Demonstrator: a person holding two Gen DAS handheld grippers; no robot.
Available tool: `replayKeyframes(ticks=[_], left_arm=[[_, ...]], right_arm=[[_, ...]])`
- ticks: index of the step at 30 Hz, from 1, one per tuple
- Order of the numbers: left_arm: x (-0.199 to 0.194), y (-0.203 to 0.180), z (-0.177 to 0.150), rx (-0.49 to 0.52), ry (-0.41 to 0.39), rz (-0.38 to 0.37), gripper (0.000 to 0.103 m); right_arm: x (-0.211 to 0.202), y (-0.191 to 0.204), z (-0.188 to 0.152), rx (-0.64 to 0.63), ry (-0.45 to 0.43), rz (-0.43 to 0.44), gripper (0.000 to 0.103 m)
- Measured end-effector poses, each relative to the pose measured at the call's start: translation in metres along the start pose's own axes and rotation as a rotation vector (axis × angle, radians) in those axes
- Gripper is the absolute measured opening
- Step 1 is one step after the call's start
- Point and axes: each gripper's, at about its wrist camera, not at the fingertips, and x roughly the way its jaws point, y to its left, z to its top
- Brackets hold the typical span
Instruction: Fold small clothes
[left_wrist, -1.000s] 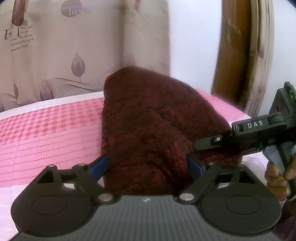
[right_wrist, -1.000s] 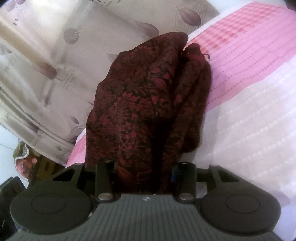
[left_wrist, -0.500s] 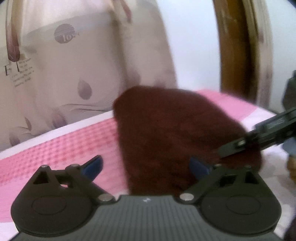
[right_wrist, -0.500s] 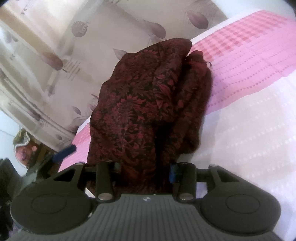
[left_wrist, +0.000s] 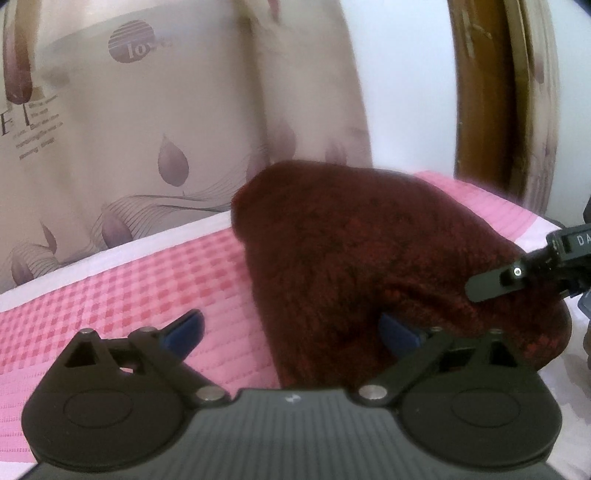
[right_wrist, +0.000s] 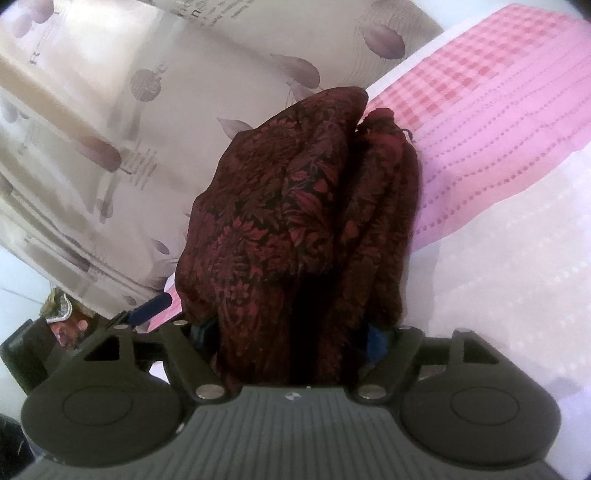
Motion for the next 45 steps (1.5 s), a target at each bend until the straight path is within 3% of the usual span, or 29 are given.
replayKeyframes(ticks=[8,9,10,11,12,16,20,27,28,31,32,33,34,37,38,40,43,45], left_arm=[[0.018,0.016,-0.002,-0.102,0.039,-0.095,0.103],[0.019,0.019,-0.003,-0.124,0.038,-0.121,0.103],[0.018,0.024,-0.007,-0.170,0.031,-0.166,0.097],[0.019,0.029,-0.010,-0.218,0.031,-0.229,0.070],[0.020,0.034,-0.013,-0.267,0.046,-0.291,0.066],[-0.013,0.043,-0.018,-0.326,-0.008,-0.277,0.054],[-0.073,0.058,-0.025,-0.379,-0.060,-0.247,0.054],[-0.163,0.049,-0.082,-0.371,-0.052,-0.146,0.055],[-0.171,0.046,-0.091,-0.368,-0.056,-0.147,0.059],[-0.192,0.042,-0.099,-0.359,-0.120,-0.064,0.091],[-0.200,0.040,-0.097,-0.337,-0.169,-0.040,0.096],[-0.206,0.037,-0.093,-0.306,-0.210,-0.027,0.100],[-0.210,0.032,-0.086,-0.268,-0.241,-0.001,0.103],[-0.212,0.013,-0.065,-0.184,-0.278,0.116,0.103],[-0.210,0.005,-0.059,-0.156,-0.296,0.159,0.103],[-0.206,-0.009,-0.049,-0.118,-0.309,0.220,0.103],[-0.205,-0.026,-0.043,-0.019,-0.351,0.286,0.103],[-0.208,-0.039,-0.042,0.037,-0.384,0.319,0.103]], right_arm=[[0.014,-0.001,0.005,-0.004,-0.007,-0.002,0.080],[0.015,0.000,0.006,-0.015,-0.002,-0.004,0.075],[0.017,0.002,0.005,-0.026,0.003,-0.008,0.068],[0.019,0.003,0.005,-0.027,0.011,-0.015,0.066],[0.019,0.002,0.005,-0.022,0.013,-0.011,0.061],[0.014,0.007,0.002,-0.014,0.003,0.050,0.050],[0.007,0.034,-0.012,-0.018,0.005,0.157,0.048],[0.005,0.078,-0.083,-0.078,0.110,0.270,0.048],[0.003,0.079,-0.093,-0.094,0.124,0.259,0.048],[-0.014,0.070,-0.109,-0.125,0.118,0.185,0.051],[-0.021,0.068,-0.111,-0.147,0.117,0.150,0.055],[-0.028,0.066,-0.110,-0.153,0.114,0.117,0.069],[-0.039,0.064,-0.108,-0.138,0.088,0.098,0.072],[-0.079,0.074,-0.098,-0.155,-0.045,0.102,0.076],[-0.092,0.086,-0.095,-0.204,-0.102,0.057,0.079],[-0.111,0.121,-0.102,-0.358,-0.223,-0.075,0.103],[-0.115,0.173,-0.132,-0.608,-0.381,-0.295,0.103],[-0.112,0.189,-0.150,-0.702,-0.438,-0.378,0.103]])
